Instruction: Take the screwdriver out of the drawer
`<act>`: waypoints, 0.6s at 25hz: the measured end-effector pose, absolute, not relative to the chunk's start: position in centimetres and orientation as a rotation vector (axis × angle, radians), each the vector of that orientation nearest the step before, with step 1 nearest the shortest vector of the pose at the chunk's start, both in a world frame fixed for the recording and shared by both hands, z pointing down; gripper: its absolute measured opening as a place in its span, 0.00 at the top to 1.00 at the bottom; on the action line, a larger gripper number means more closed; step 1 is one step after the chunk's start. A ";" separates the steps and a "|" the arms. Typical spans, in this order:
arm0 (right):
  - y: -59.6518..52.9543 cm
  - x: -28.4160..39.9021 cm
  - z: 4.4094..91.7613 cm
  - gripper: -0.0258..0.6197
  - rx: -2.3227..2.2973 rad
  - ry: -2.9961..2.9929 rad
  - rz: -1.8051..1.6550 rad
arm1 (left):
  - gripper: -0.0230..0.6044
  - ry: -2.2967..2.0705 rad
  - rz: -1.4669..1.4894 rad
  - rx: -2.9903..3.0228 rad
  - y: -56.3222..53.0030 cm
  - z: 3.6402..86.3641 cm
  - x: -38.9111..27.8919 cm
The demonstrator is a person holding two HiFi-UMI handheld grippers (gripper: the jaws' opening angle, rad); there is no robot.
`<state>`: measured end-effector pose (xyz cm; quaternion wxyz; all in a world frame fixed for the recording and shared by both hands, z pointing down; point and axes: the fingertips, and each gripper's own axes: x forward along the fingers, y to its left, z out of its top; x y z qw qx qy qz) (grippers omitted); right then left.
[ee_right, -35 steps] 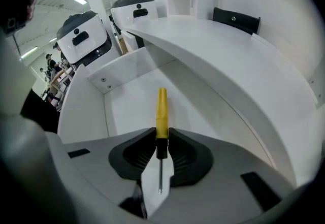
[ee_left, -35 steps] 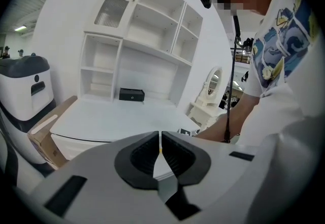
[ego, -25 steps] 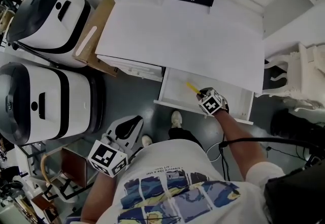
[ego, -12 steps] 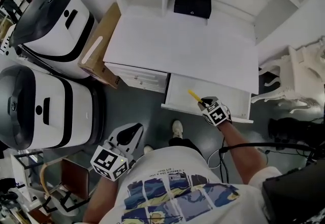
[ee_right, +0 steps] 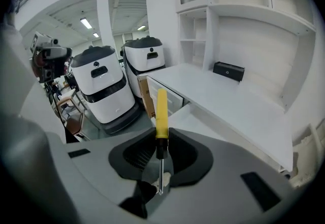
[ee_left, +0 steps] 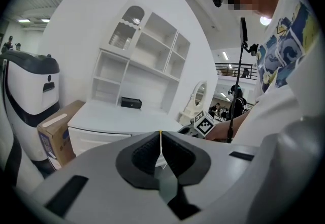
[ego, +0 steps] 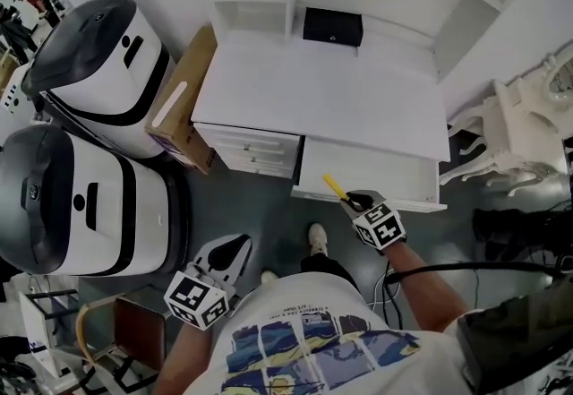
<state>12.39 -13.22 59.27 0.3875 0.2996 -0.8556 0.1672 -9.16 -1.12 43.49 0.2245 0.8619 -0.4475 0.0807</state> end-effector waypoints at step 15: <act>-3.2 8.5 53.3 0.82 0.760 -2.290 0.404 | 0.94 -1.152 0.199 2.420 4.7 43.8 -9.8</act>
